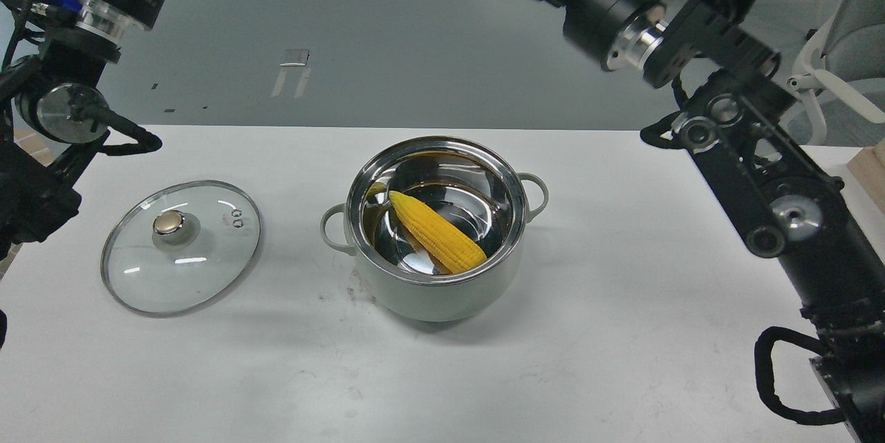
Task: Open pot and put corn in
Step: 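Carry the corn over the pot, release it inside, withdraw the right gripper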
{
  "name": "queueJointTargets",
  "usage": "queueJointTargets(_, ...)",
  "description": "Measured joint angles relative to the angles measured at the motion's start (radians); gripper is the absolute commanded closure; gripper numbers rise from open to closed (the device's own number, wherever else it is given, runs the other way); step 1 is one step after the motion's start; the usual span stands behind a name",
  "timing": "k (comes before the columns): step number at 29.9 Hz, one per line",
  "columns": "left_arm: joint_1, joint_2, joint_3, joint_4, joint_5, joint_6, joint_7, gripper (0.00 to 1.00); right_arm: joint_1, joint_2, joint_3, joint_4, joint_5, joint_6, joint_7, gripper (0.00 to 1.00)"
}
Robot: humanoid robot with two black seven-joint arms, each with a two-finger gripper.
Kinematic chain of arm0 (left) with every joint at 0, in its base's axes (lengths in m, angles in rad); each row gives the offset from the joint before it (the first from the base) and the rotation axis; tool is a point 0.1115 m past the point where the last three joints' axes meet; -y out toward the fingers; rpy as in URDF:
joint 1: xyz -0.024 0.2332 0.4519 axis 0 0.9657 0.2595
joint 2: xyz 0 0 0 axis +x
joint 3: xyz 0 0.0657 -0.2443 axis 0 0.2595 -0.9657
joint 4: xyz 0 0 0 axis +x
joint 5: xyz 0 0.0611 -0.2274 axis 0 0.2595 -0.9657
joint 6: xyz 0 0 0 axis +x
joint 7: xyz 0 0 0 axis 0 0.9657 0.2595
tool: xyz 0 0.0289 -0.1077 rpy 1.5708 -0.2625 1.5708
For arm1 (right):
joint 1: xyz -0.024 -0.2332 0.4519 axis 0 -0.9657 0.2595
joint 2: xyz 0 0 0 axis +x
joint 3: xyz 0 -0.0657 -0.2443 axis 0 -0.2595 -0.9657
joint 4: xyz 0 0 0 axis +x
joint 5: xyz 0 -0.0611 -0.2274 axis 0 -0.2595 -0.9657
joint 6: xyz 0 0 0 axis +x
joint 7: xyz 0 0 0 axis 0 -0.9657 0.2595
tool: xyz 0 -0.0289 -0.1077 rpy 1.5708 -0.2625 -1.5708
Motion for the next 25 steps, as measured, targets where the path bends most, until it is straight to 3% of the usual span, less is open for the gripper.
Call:
queueJointTargets(10, 0.009, -0.009, 0.009, 0.036, 0.002, 0.0, 0.01, 0.02, 0.031, -0.104, 0.298, -0.246, 0.508, -0.033, 0.0, 0.0)
queueJointTargets(16, 0.009, -0.032, 0.001, 0.063, -0.007, 0.0, 0.073, 0.02, -0.033, -0.168, 0.315, -0.39, 0.888, -0.032, 0.013, 0.0)
queueJointTargets(25, 0.001, -0.042, -0.005, 0.066, -0.013, 0.0, 0.085, 0.02, -0.124, -0.177, 0.32, -0.4, 0.986, -0.031, 0.04, 0.0)
